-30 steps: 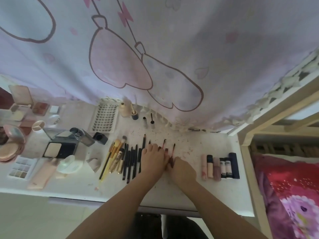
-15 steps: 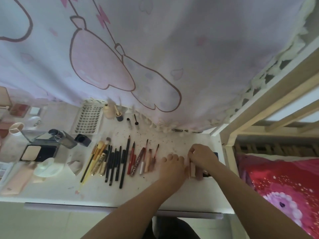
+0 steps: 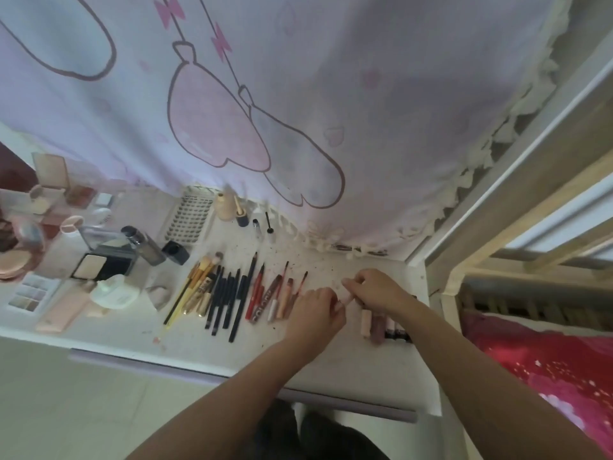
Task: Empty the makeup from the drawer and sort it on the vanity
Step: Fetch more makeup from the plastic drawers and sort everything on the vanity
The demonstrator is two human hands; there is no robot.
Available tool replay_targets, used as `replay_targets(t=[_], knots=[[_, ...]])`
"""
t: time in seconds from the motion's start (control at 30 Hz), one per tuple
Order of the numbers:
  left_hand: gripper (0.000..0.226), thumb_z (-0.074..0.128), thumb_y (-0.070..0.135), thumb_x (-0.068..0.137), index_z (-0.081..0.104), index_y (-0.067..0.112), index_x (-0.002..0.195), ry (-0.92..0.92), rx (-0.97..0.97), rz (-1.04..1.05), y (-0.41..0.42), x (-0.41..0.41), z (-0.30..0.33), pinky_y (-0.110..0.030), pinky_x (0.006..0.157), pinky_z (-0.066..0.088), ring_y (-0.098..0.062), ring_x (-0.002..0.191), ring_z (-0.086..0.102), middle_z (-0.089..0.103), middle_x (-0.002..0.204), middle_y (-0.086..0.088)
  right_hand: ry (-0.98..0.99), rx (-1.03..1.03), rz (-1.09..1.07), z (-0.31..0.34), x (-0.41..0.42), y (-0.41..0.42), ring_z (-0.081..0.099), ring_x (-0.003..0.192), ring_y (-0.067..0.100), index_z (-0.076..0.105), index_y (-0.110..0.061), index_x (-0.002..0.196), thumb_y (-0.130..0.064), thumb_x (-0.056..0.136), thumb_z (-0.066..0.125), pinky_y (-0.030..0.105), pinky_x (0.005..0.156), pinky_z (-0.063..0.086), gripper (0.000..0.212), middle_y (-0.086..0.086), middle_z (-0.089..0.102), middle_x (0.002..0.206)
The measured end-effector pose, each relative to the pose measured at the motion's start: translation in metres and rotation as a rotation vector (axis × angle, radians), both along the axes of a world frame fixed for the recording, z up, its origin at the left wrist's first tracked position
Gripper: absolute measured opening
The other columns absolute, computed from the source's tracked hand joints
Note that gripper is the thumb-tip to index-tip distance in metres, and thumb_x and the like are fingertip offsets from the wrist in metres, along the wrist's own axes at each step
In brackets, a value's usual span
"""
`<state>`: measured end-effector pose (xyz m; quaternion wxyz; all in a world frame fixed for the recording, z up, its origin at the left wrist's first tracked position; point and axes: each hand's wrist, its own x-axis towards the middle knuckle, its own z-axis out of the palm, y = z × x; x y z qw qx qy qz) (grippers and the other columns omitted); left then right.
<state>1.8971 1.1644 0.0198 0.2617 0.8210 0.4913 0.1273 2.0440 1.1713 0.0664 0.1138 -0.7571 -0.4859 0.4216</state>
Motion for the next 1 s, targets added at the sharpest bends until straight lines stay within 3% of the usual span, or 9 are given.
replay_targets(t=[0.1,0.23,0.33,0.43,0.53,0.67,0.8,1.0], knots=[[0.025,0.041,0.032,0.098,0.057,0.014,0.106,-0.019,-0.082,-0.025,0.007,-0.012,0.014,-0.038,0.082,0.037,-0.023,0.082,0.059,0.067,0.087,-0.003,0.175,-0.01,-0.024,0.016,-0.004,0.0,0.048,0.053,0.012,0.053,-0.013,0.087,-0.032,0.097,0.047,0.025,0.053,0.04,0.022,0.001,0.058,0.065],[0.022,0.041,0.029,0.099,0.058,0.015,0.101,-0.075,-0.138,-0.082,0.018,-0.024,0.029,-0.03,0.062,0.035,-0.021,0.075,0.058,0.058,0.078,0.006,0.322,0.043,-0.003,0.029,-0.008,-0.007,0.049,0.054,0.011,0.049,-0.006,0.102,-0.023,0.098,0.046,0.022,0.05,0.04,0.017,0.005,0.059,0.072],[0.019,0.043,0.031,0.099,0.057,0.018,0.096,-0.059,-0.13,-0.12,0.023,-0.03,0.039,-0.032,0.062,0.042,-0.017,0.072,0.057,0.06,0.079,0.003,0.368,0.011,0.016,0.037,-0.008,-0.01,0.056,0.063,0.011,0.051,-0.007,0.108,-0.027,0.098,0.046,0.021,0.052,0.044,0.023,0.004,0.064,0.081],[0.022,0.042,0.031,0.099,0.057,0.015,0.101,-0.055,-0.096,-0.165,0.026,-0.033,0.044,-0.035,0.068,0.045,-0.02,0.076,0.058,0.064,0.085,-0.002,0.348,-0.065,0.019,0.042,-0.006,-0.011,0.048,0.047,0.007,0.062,-0.006,0.097,-0.042,0.098,0.042,0.018,0.042,0.036,0.042,0.0,0.06,0.064],[0.025,0.041,0.032,0.099,0.058,0.015,0.107,-0.047,-0.088,-0.204,0.029,-0.034,0.05,-0.037,0.073,0.048,-0.02,0.082,0.059,0.065,0.091,-0.003,0.34,-0.032,0.055,0.041,-0.006,-0.01,0.043,0.045,0.003,0.062,-0.011,0.085,-0.036,0.096,0.048,0.018,0.046,0.034,0.031,-0.003,0.053,0.061],[0.025,0.041,0.033,0.099,0.058,0.017,0.106,-0.046,-0.087,-0.212,0.033,-0.037,0.055,-0.035,0.074,0.05,-0.017,0.081,0.059,0.063,0.089,0.001,0.367,-0.009,0.062,0.042,-0.003,-0.008,0.055,0.065,0.005,0.062,-0.016,0.091,-0.035,0.09,0.058,0.02,0.055,0.043,0.019,-0.004,0.064,0.076],[0.024,0.043,0.033,0.098,0.059,0.017,0.106,-0.072,-0.06,-0.265,0.036,-0.041,0.06,-0.031,0.068,0.044,-0.014,0.076,0.053,0.055,0.083,0.008,0.373,-0.077,0.087,0.046,-0.002,-0.005,0.044,0.043,0.003,0.067,-0.015,0.085,-0.048,0.094,0.045,0.017,0.042,0.036,0.04,-0.005,0.056,0.059],[0.028,0.045,0.034,0.097,0.059,0.02,0.116,-0.09,-0.173,-0.238,0.045,-0.042,0.063,-0.02,0.066,0.04,-0.007,0.076,0.053,0.057,0.082,0.011,0.366,-0.021,0.145,0.046,-0.002,-0.003,0.036,0.041,0.001,0.066,-0.007,0.089,-0.039,0.095,0.049,0.015,0.043,0.031,0.037,-0.008,0.045,0.056]])
